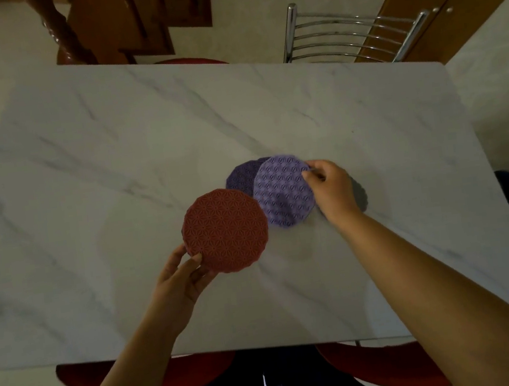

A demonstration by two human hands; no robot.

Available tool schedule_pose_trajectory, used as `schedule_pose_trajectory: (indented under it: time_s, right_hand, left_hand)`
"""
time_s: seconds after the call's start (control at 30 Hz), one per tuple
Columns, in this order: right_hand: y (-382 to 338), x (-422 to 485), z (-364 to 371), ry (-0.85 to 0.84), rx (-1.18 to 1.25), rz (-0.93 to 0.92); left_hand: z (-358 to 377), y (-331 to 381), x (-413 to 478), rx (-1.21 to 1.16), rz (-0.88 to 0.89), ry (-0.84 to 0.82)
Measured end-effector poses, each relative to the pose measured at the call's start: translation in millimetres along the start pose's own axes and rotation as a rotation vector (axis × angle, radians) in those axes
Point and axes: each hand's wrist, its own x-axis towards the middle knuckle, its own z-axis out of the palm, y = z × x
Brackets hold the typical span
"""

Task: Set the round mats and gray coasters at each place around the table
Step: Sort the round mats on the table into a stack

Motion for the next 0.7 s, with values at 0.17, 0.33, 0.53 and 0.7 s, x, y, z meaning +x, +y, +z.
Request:
schedule_pose_trajectory:
  time_s: [0.17,0.33,0.53,0.7]
  right_hand:
    - [-13.6,-11.9,-42.2,0.061,0.292,-0.009]
    - [-18.5,-38.2,-38.8,-0.004,0.469,0.021]
    - [-6.5,-58.2,-8.3,-0.103,0.379,0.041]
    - [2.3,-65.9,-0.9,-0.117,0.351,0.065]
  left_hand:
    - [7.6,-0.4,3.2,0.018,-0.015,-0.008]
    - [18.5,-2.1,5.7,0.028,-0.035,-0.045]
    - [30.9,-1.0,1.9,0.05,-0.073,-0.206]
    - [31.8,-4.2,0.3,0.044,-0.069,-0.239]
